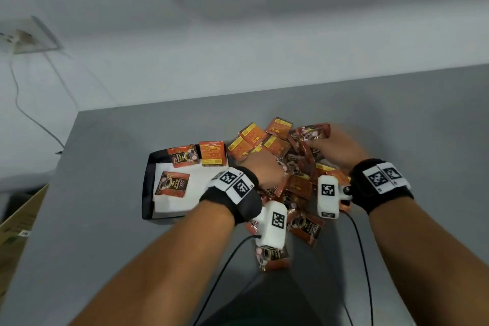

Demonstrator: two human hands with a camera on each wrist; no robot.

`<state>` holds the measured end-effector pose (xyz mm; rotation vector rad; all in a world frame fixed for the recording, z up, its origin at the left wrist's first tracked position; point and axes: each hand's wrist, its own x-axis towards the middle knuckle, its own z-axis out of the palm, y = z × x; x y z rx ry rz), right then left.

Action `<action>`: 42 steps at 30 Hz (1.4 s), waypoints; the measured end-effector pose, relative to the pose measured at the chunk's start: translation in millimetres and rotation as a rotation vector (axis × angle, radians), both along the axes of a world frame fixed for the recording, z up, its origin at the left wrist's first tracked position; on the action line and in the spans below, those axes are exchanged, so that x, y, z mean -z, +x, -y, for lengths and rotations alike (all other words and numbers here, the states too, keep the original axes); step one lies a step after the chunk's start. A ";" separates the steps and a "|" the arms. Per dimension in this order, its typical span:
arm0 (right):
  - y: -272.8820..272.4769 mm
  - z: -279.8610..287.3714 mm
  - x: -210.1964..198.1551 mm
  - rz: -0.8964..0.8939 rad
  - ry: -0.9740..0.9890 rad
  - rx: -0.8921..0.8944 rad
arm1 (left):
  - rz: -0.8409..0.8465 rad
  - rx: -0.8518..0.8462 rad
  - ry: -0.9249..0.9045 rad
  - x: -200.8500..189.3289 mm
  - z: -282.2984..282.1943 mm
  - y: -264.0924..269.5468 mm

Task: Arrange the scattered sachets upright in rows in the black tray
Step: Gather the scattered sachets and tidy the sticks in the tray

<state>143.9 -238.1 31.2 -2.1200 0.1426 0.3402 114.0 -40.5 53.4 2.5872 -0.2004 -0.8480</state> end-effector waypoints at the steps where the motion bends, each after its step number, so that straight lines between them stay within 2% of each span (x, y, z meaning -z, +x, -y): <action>1: -11.6 4.4 -8.1 -0.024 0.068 0.008 | -0.009 -0.016 0.021 3.2 4.8 -4.7; 4: -45.8 11.4 -25.3 -0.061 0.201 0.022 | 0.013 -0.074 0.102 12.3 13.6 -14.7; 7: -74.6 14.9 -21.4 -0.133 0.199 0.038 | 0.025 -0.167 0.100 18.9 16.6 -18.2; 10: -95.0 13.8 -8.0 -0.153 0.142 -0.019 | 0.066 -0.154 0.126 18.8 18.7 -20.3; 13: -107.9 6.1 0.8 -0.164 -0.004 -0.069 | 0.112 -0.094 0.147 16.0 18.2 -22.6; 19: -115.6 -27.3 8.2 -0.070 -0.279 -0.334 | 0.226 -0.240 -0.128 5.6 3.7 -14.2; 24: -109.5 -45.3 14.2 -0.022 -0.415 -0.540 | 0.369 -0.201 -0.312 -23.8 -18.1 -16.8; 30: -109.0 -48.9 24.4 0.020 -0.571 -0.606 | 0.391 -0.180 -0.367 -48.6 -63.7 -31.9; 33: -109.0 -43.4 25.2 0.062 -0.558 -0.629 | 0.393 -0.198 -0.341 -48.9 -96.4 -39.7; 36: -109.9 -32.7 12.1 0.064 -0.446 -0.611 | 0.408 -0.161 -0.267 -44.4 -130.6 -51.2; 39: -108.2 -39.4 -22.9 0.143 -0.356 -0.529 | 0.430 -0.098 -0.202 -35.6 -160.5 -64.9; 42: -103.3 -72.0 -53.3 0.210 -0.222 -0.494 | 0.410 -0.029 -0.118 -23.2 -181.1 -75.8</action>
